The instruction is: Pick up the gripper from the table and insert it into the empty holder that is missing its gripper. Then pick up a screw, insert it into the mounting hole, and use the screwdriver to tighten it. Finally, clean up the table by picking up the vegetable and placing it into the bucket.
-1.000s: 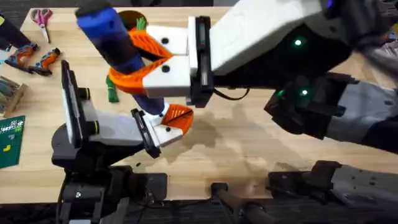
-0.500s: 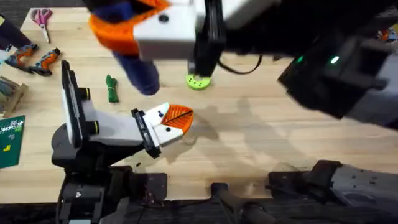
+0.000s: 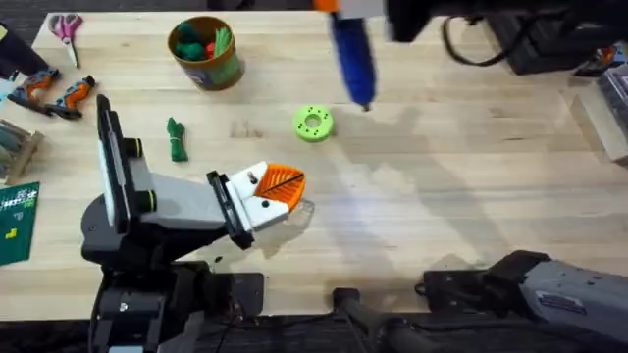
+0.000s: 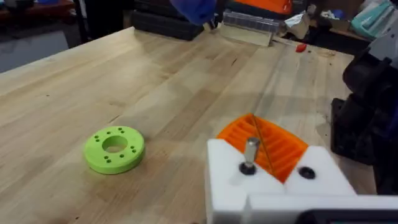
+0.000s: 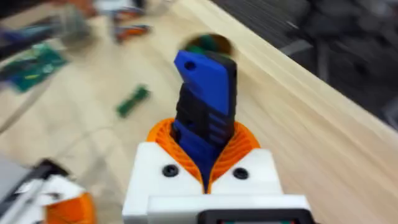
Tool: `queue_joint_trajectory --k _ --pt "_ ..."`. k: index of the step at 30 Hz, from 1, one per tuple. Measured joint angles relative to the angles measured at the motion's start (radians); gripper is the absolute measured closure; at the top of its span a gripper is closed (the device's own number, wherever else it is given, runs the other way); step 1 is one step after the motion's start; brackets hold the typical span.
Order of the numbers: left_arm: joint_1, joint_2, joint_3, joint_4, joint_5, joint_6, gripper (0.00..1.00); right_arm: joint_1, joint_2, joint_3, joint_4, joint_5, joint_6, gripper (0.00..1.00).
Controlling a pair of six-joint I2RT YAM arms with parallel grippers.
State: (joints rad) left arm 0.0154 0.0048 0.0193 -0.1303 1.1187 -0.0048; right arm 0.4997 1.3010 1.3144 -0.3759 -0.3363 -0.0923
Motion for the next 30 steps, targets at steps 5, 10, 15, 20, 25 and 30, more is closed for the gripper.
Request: queue_joint_trajectory --k 5,10,15,20,25,30 --pt "0.0 0.0 0.0 0.0 0.0 0.0 0.997 -0.146 0.0 0.003 -0.148 0.059 0.032 0.975" --pt "0.0 0.0 0.0 0.0 0.0 0.0 0.997 -0.262 0.039 0.01 -0.249 0.075 0.035 0.975" --pt "0.0 0.0 0.0 0.0 0.0 0.0 0.997 -0.34 0.164 0.013 -0.268 0.082 -0.019 0.975" --pt "0.0 0.0 0.0 0.0 0.0 0.0 0.997 -0.378 0.318 0.013 -0.265 0.096 -0.148 0.975" --pt "0.0 0.0 0.0 0.0 0.0 0.0 0.997 -0.377 0.435 0.014 -0.235 0.185 -0.346 0.975" --pt "0.0 0.0 0.0 0.0 0.0 0.0 0.997 -0.377 0.489 0.02 -0.125 0.253 -0.586 0.975"
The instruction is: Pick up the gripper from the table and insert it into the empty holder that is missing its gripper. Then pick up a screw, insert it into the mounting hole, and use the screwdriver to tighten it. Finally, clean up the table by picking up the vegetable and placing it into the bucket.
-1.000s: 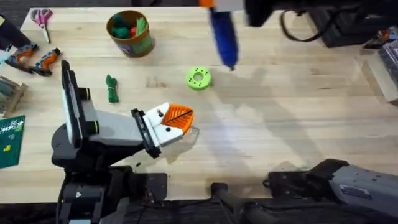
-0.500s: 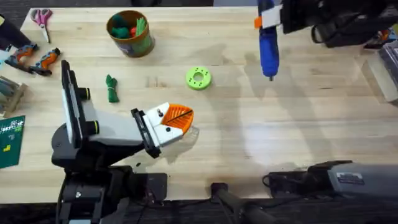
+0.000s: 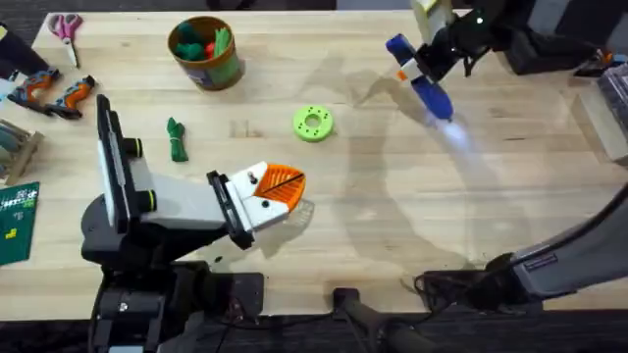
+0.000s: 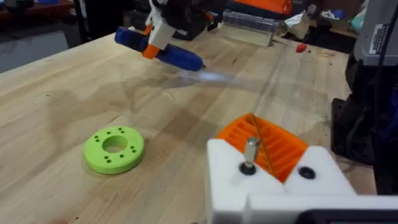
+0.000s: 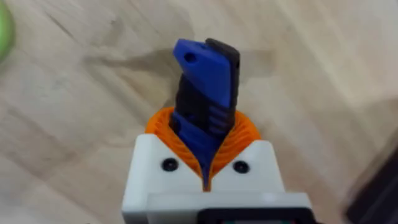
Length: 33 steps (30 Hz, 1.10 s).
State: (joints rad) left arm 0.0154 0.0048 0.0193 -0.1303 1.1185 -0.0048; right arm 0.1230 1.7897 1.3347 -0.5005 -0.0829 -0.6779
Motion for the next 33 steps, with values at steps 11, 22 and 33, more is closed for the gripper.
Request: queue_joint_trajectory --k 11,22,33 --pt "0.0 0.0 0.0 0.0 0.0 0.0 0.997 0.006 0.043 0.021 0.119 0.016 -0.523 0.975" --pt "0.0 0.0 0.0 0.0 0.0 0.0 0.997 0.041 0.179 0.022 0.126 0.015 -0.739 0.975" --pt "0.0 0.0 0.0 0.0 0.0 0.0 0.997 0.056 0.18 0.039 0.138 0.015 -0.767 0.077"
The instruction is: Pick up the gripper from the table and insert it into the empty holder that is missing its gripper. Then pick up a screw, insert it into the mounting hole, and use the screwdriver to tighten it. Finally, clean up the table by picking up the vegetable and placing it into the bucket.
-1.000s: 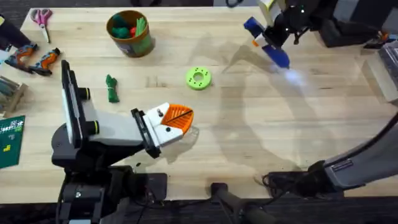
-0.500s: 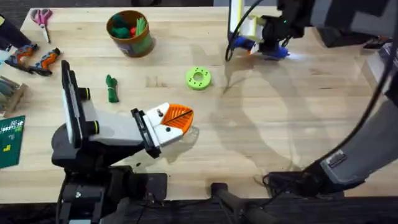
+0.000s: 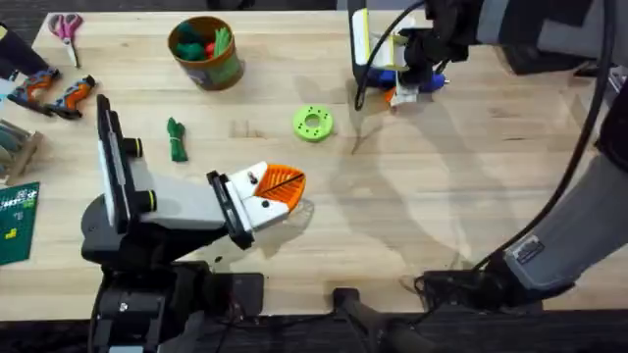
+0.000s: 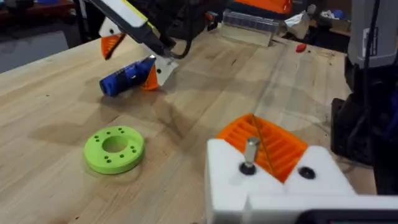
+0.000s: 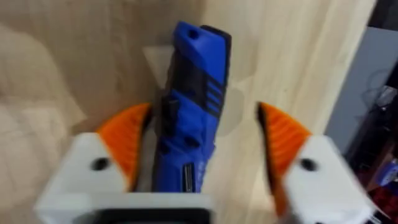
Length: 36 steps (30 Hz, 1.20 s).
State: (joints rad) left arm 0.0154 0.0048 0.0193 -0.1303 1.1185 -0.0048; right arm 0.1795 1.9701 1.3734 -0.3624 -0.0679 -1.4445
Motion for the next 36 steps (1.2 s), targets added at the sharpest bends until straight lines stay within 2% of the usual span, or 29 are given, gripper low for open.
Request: queue_joint_trajectory --k 2,6,8,11,12,13,21,24,29,32,36 --pt "0.0 0.0 0.0 0.0 0.0 0.0 0.997 0.001 0.0 0.007 -0.007 0.0 0.017 0.011" --pt "0.0 0.0 0.0 0.0 0.0 0.0 0.996 0.005 -0.007 0.008 -0.056 0.0 0.106 0.009" --pt "0.0 0.0 0.0 0.0 0.0 0.004 0.756 0.013 -0.018 0.008 -0.106 0.0 0.178 0.009" --pt "0.0 0.0 0.0 0.0 0.0 0.004 0.262 0.029 -0.04 0.008 -0.168 0.0 0.319 0.008" --pt "0.0 0.0 0.0 0.0 0.0 0.004 0.128 0.033 -0.051 0.008 -0.187 0.0 0.372 0.008" --pt "0.0 0.0 0.0 0.0 0.0 0.001 0.044 0.038 -0.067 0.008 -0.209 0.0 0.438 0.008" --pt "0.0 0.0 0.0 0.003 -0.008 -0.008 0.015 0.052 -0.189 0.027 -0.4 -0.004 1.006 0.008" --pt "0.0 0.0 0.0 0.013 -0.055 -0.089 0.015 0.052 -0.21 0.039 -0.461 -0.004 1.162 0.008" --pt "0.0 0.0 0.003 0.016 -0.179 -0.279 0.015 0.052 -0.226 0.04 -0.566 -0.005 1.311 0.009" --pt "0.0 0.0 0.052 -0.095 -0.282 -0.369 0.015 0.052 -0.232 0.04 -0.618 -0.007 1.388 0.007" --pt "0.0 0.004 0.171 -0.363 -0.454 -0.442 0.015 0.052 -0.257 0.04 -0.64 -0.007 1.508 0.008"
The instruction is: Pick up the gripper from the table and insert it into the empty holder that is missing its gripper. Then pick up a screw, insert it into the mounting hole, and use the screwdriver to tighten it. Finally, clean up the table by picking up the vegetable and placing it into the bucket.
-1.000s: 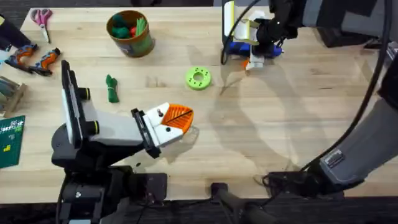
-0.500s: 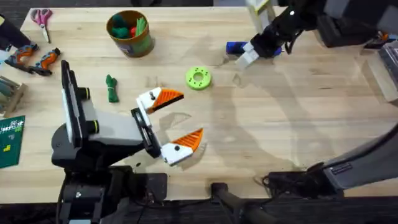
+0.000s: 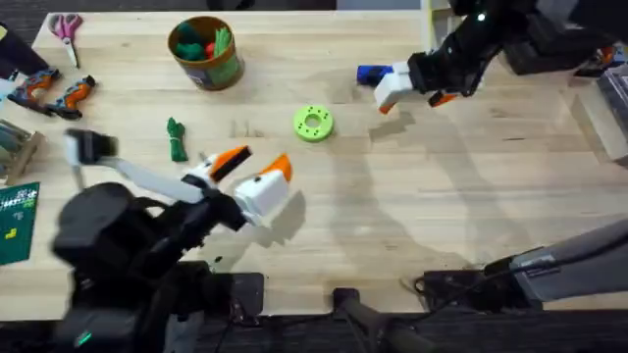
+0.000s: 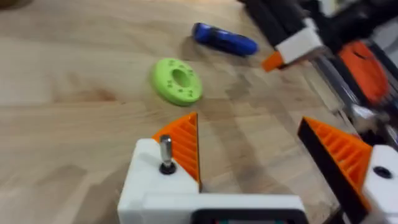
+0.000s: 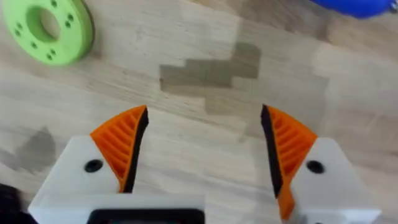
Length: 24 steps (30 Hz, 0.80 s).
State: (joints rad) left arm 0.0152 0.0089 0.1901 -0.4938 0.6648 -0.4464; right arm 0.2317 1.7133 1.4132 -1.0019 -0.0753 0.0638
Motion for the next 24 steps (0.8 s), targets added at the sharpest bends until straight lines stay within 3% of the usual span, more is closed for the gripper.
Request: queue_joint_trajectory --k 3,7,12,16,21,24 --pt "0.0 0.041 0.153 -0.165 -0.133 -0.026 0.014 0.0 -0.034 0.0 0.0 0.0 0.106 0.008" --pt "0.0 0.157 0.378 -0.293 -0.272 -0.037 0.014 0.0 -0.077 0.0 0.0 0.0 0.2 0.008" --pt "0.0 0.381 0.617 -0.481 -0.39 -0.035 0.015 0.0 -0.104 0.0 -0.001 0.0 0.244 0.008" --pt "0.0 0.614 0.777 -0.652 -0.457 0.029 0.014 0.0 -0.106 0.0 -0.001 0.0 0.256 0.009" --pt "0.0 0.869 0.907 -0.688 -0.517 0.149 0.014 0.0 -0.106 0.0 -0.024 0.0 0.262 0.009" --pt "0.0 0.974 0.921 -0.681 -0.552 0.182 0.014 0.0 -0.106 0.0 -0.024 0.0 0.266 0.009"
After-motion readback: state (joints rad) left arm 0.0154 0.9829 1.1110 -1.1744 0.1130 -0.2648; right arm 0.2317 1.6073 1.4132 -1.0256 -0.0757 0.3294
